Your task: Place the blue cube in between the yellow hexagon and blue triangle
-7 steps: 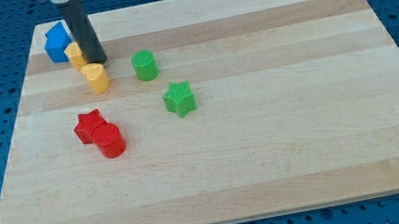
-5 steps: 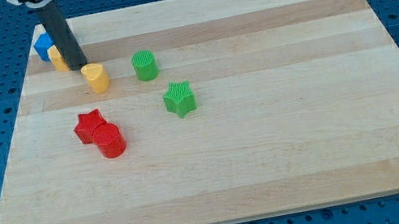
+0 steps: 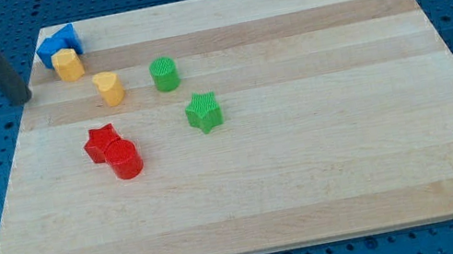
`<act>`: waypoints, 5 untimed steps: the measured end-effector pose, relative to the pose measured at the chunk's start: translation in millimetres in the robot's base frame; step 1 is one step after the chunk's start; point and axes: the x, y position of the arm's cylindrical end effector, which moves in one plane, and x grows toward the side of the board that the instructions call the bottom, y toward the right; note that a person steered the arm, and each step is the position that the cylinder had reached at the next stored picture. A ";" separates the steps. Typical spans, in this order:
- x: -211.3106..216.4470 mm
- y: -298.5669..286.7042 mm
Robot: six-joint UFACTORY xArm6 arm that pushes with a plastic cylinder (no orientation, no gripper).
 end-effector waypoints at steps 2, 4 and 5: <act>-23.6 -0.3; -57.7 -0.3; -57.7 -0.1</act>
